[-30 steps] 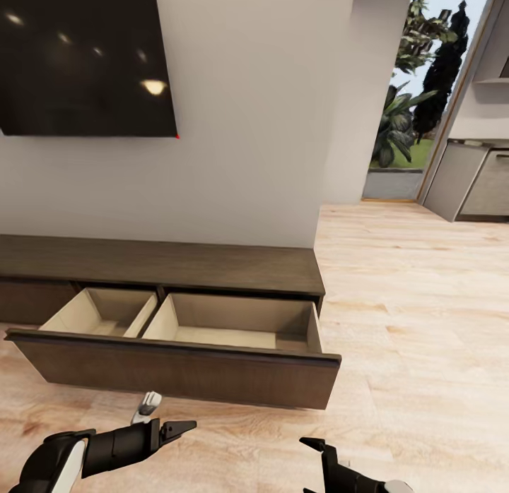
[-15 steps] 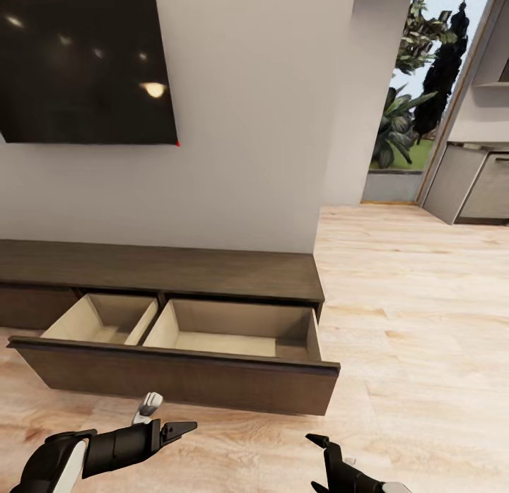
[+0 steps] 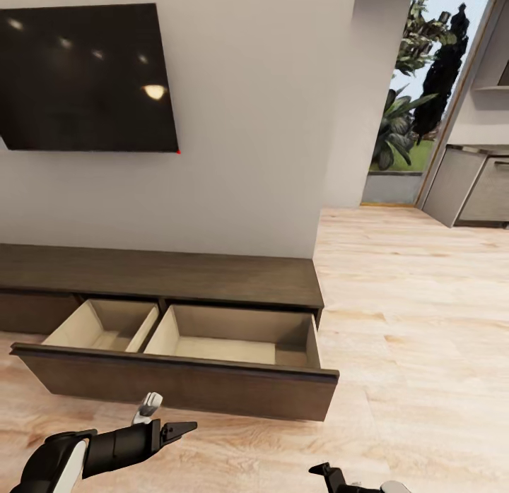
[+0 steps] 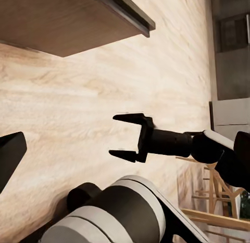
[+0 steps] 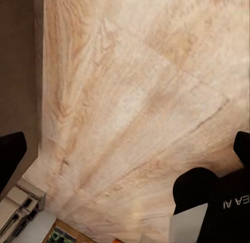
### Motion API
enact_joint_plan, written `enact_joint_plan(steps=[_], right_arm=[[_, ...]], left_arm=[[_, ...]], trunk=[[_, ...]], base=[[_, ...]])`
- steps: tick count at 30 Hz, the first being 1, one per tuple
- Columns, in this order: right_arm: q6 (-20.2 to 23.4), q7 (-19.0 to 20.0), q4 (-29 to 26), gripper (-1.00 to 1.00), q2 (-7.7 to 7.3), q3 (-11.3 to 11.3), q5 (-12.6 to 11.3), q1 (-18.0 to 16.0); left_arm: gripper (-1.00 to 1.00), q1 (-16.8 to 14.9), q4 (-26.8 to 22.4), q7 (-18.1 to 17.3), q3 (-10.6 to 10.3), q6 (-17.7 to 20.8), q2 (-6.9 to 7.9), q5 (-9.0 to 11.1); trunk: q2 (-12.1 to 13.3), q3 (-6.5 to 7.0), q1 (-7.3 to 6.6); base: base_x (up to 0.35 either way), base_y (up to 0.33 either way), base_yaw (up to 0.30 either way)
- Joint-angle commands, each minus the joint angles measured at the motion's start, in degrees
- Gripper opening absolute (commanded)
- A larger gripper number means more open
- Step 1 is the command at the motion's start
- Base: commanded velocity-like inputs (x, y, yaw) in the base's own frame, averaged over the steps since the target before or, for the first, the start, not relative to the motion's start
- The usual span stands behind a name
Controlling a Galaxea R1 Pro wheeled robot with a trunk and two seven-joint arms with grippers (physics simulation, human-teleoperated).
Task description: Place each of the two pumpkins and all three candles from the living room inside a cabinet in the living room (use any cabinet), then make sure every cabinet is closed, and position the cauldron so it is next to a table in the living room.
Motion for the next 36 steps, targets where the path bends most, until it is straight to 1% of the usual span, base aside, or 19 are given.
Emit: enact_joint_plan(steps=[1, 3, 4, 5, 8, 9, 10, 11, 12, 13, 16, 23, 25, 26, 27, 29, 36], right_arm=[[-0.27, -0.72, -0.05, 1.00, 0.05, -0.31, -0.21, -0.01], [-0.90, -1.06, -0.04, 1.00, 0.34, -0.31, -0.16, -0.01], [-1.23, -1.27, -0.04, 1.00, 0.93, -0.27, -0.03, -0.01], [-1.71, -1.53, 0.08, 1.00, 1.90, -0.27, 0.01, -0.01], [-1.81, -1.57, 0.48, 1.00, 2.09, -0.83, -0.50, -0.01], [-1.80, -1.55, 1.20, 1.00, 1.96, -1.15, -0.57, -0.01], [-4.06, -1.52, 2.95, 1.00, 1.83, -2.90, -0.69, -0.01], [-7.75, -1.74, 3.37, 1.00, 2.04, -3.40, -0.24, -0.01], [-8.44, -2.06, 3.41, 1.00, 2.06, -3.36, -0.10, -0.01], [-8.89, -2.55, 3.44, 1.00, 2.06, -3.31, 0.00, -0.01], [-9.55, -4.43, 3.47, 1.00, 2.12, -3.23, 0.18, -0.01], [-9.68, -4.85, 3.41, 1.00, 2.16, -2.99, 0.22, -0.01], [-9.69, -4.85, 3.33, 1.00, 2.22, -2.12, 0.22, -0.01], [-9.69, -4.85, 3.32, 1.00, 2.23, -1.50, 0.22, -0.01], [-9.70, -4.86, 3.29, 1.00, 2.25, -0.23, 0.22, -0.01], [-9.75, -4.91, 3.27, 1.00, 2.25, 0.66, 0.22, -0.01], [-9.78, -4.94, 3.25, 1.00, 2.26, 1.08, 0.22, -0.01]], left_arm=[[1.00, -0.03, 0.00, -0.28, 0.00, 0.20, 0.02, -0.17], [1.00, -0.03, 0.00, -0.24, -0.06, 0.20, 0.05, -0.39], [1.00, -0.03, 0.00, -0.20, -0.08, 0.20, 0.07, -1.31], [1.00, -0.08, 0.00, -0.13, 0.18, 0.20, -0.08, -6.08], [1.00, -0.11, 0.00, 0.41, 0.27, 0.16, -0.32, -9.03], [1.00, -0.12, 0.00, 1.15, 0.28, 0.15, -0.34, -9.21], [1.00, -0.12, 0.00, 2.47, 0.29, 0.14, -0.41, -9.37], [1.00, -0.12, 0.01, 2.79, 0.31, 0.07, -0.43, -9.37], [1.00, -0.12, 0.02, 2.82, 0.33, 0.06, -0.44, -9.35], [1.00, -0.12, 0.04, 2.84, 0.34, 0.03, -0.44, -9.34], [1.00, -0.12, 0.08, 2.87, 0.35, -0.05, -0.43, -9.37], [1.00, -0.12, 0.08, 2.84, 0.46, -0.26, -0.35, -9.35], [1.00, -0.12, 0.08, 2.87, 0.37, -0.29, -0.36, -9.51], [1.00, -0.12, 0.08, 2.87, 0.36, -0.30, -0.38, -9.53], [1.00, -0.12, 0.08, 2.88, 0.34, -0.30, -0.36, -9.55], [1.00, -0.12, 0.08, 2.88, 0.28, -0.32, -0.40, -9.57], [1.00, -0.12, 0.08, 2.88, 0.23, -0.31, -0.42, -9.58]], trunk=[[0.39, 0.13, -0.24], [1.20, 0.49, -0.67], [1.60, 0.67, -0.89], [2.00, 0.85, -1.11], [3.20, 1.39, -1.77], [3.60, 1.57, -1.99], [4.00, 1.75, -2.21], [4.40, 1.93, -2.43], [4.81, 2.11, -2.65], [5.21, 2.29, -2.87], [5.21, 2.29, -2.87], [5.21, 2.29, -2.87], [5.21, 2.29, -2.87], [5.21, 2.29, -2.87], [5.21, 2.29, -2.87], [5.21, 2.29, -2.87], [5.21, 2.29, -2.87]], base=[[0.000, 0.000, 0.000], [0.000, 0.000, 0.000], [0.000, 0.000, 0.000], [0.000, 0.000, 0.000], [0.000, 0.000, 0.000], [0.000, 0.000, 0.000], [-0.006, 0.000, 0.000], [-0.215, -0.038, 0.000], [-0.252, -0.057, 0.000], [-0.273, -0.089, 0.000], [-0.292, -0.152, 0.000], [-0.118, -0.086, 0.000], [-0.145, -0.184, 0.000], [-0.169, -0.217, 0.006], [-0.183, -0.237, 0.110], [-0.169, -0.251, 0.185], [-0.107, -0.289, 0.263]])
